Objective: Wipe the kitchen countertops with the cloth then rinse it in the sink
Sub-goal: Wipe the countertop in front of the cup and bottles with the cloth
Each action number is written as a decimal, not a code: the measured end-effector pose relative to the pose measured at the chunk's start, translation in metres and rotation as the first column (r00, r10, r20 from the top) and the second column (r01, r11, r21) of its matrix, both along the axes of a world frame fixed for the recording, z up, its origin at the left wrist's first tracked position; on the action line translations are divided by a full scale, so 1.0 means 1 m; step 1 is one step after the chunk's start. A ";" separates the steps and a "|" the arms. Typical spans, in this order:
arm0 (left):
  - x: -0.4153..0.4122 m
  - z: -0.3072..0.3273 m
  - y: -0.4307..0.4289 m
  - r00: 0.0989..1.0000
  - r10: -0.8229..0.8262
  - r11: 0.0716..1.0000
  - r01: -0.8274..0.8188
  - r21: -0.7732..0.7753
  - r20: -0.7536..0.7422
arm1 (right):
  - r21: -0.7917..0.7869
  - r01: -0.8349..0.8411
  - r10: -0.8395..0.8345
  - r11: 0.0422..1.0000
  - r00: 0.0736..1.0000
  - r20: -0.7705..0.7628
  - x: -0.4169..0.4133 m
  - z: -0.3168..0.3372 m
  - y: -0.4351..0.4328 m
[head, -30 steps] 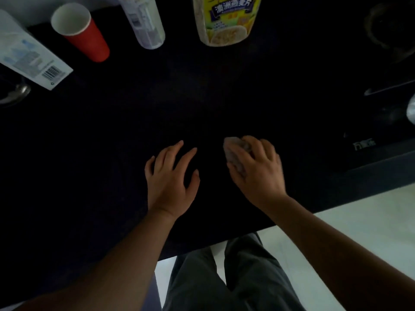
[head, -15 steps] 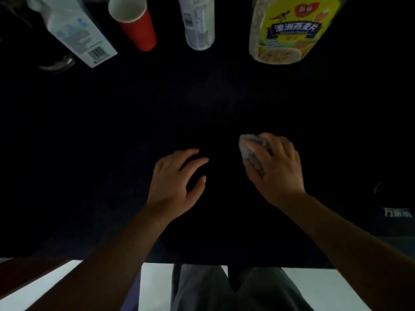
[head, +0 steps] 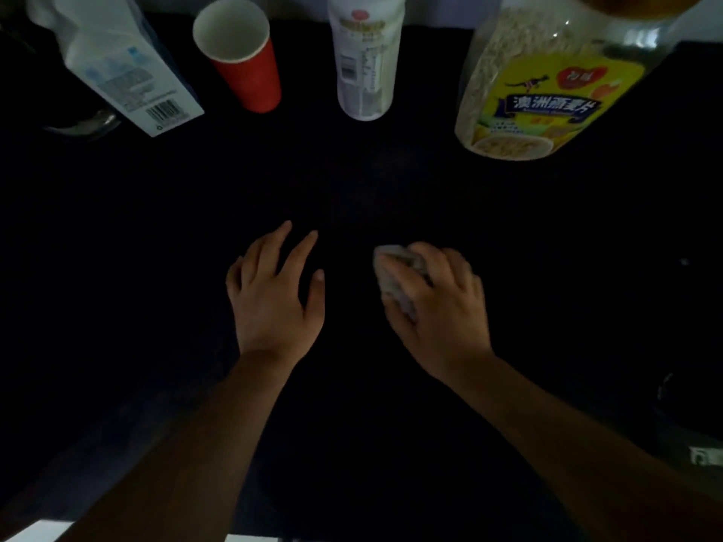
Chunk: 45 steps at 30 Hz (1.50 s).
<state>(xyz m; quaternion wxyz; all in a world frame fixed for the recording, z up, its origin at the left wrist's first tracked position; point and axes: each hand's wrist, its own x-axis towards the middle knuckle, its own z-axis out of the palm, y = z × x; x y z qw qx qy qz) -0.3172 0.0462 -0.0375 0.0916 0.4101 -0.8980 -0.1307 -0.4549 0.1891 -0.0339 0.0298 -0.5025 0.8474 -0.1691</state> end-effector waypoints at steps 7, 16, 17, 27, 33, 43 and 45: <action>-0.002 0.004 0.001 1.000 0.013 1.000 -0.014 0.013 0.014 | -0.008 0.361 -0.359 0.933 0.930 0.081 -0.039 0.011 -0.107; -0.002 0.003 0.003 1.000 0.018 1.000 -0.018 0.011 0.001 | -0.008 0.091 -0.091 0.996 0.995 0.032 -0.010 0.002 0.001; -0.001 0.003 0.002 1.000 0.018 1.000 -0.018 0.016 0.000 | -0.007 0.121 -0.121 0.993 0.992 0.032 -0.018 0.001 0.007; -0.020 0.021 0.014 0.987 -0.156 0.980 0.158 0.118 -0.027 | 0.051 0.142 -0.145 0.989 0.988 0.049 -0.017 0.010 0.003; -0.088 0.021 0.069 0.943 -0.330 0.936 0.333 0.116 -0.041 | 0.099 0.479 -0.484 0.872 0.874 0.034 -0.036 0.013 0.094; -0.102 0.004 0.089 0.963 -0.255 0.967 0.256 0.002 0.089 | 0.077 0.430 -0.433 0.899 0.901 0.030 -0.116 0.014 0.013; -0.102 0.004 0.089 0.964 -0.249 0.968 0.249 0.005 0.091 | 0.063 0.206 -0.209 0.977 0.977 0.051 -0.100 0.016 0.033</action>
